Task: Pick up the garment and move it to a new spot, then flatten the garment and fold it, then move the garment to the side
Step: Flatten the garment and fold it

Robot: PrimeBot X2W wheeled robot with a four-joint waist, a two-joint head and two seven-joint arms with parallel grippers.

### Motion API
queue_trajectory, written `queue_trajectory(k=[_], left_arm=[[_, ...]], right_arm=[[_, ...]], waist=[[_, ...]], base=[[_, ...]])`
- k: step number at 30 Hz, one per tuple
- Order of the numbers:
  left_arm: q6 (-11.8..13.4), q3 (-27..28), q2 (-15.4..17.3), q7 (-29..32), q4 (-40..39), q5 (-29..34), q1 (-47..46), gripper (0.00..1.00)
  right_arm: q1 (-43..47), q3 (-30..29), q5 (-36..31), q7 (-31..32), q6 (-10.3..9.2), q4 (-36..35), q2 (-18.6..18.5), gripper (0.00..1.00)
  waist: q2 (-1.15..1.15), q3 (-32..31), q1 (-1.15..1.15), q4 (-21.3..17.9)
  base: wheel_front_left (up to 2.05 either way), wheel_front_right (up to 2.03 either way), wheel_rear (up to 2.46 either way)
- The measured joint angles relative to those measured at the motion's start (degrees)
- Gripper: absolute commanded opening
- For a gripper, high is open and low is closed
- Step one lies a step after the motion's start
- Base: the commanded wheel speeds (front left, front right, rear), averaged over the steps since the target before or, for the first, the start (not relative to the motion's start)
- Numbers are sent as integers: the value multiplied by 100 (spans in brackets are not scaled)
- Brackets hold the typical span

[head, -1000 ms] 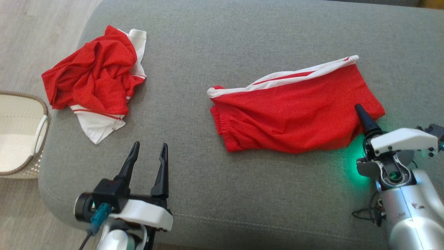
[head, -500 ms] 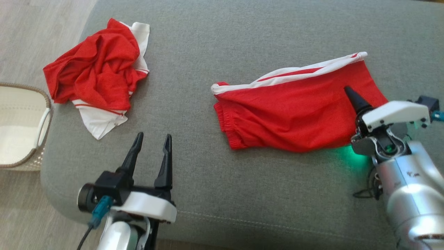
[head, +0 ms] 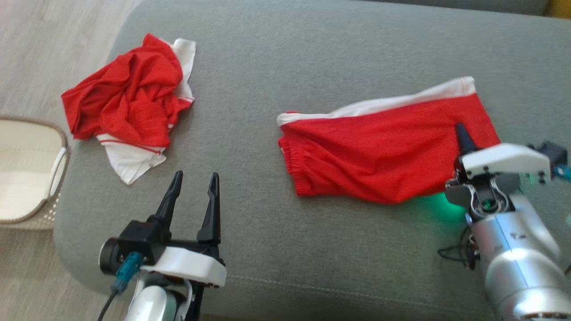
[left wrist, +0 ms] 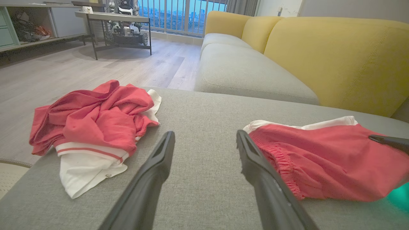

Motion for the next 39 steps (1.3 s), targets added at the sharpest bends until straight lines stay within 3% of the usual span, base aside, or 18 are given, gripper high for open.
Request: queue_trajectory(k=[8, 18, 24, 28, 34, 39], left_arm=[[-1, 16, 0, 0, 14, 0, 188, 100], [-18, 40, 1, 0, 59, 65, 274, 100], [-68, 23, 1, 0, 171, -76, 276, 100], [-66, 29, 1, 0, 200, -400, 281, 100], [-60, 29, 1, 0, 231, -403, 281, 100], [-59, 5, 1, 0, 283, -378, 281, 100]], right_arm=[[694, -509, 48, -1027, -1, -143, 27, 0], [948, -502, -934, -1247, -1, -31, 29, 0], [958, 43, -1356, -1271, -1, -771, 31, 0], [1115, 614, -1255, -1271, -1, -1194, 33, 0], [1645, 1657, -1037, -1270, -1, -1896, 51, 0], [1683, 2004, -1326, -1271, -1, -2151, 57, 0]], waist=[[0, -295, -1, -284], [0, -451, -1, -553], [0, -507, -1, -459], [0, -536, -1, -355], [0, -551, -1, -165], [0, -528, -1, -8]], base=[[0, 0, 0], [0, 0, 0], [0, 0, 0], [0, 0, 0], [0, 0, 0], [0, 0, 0]])
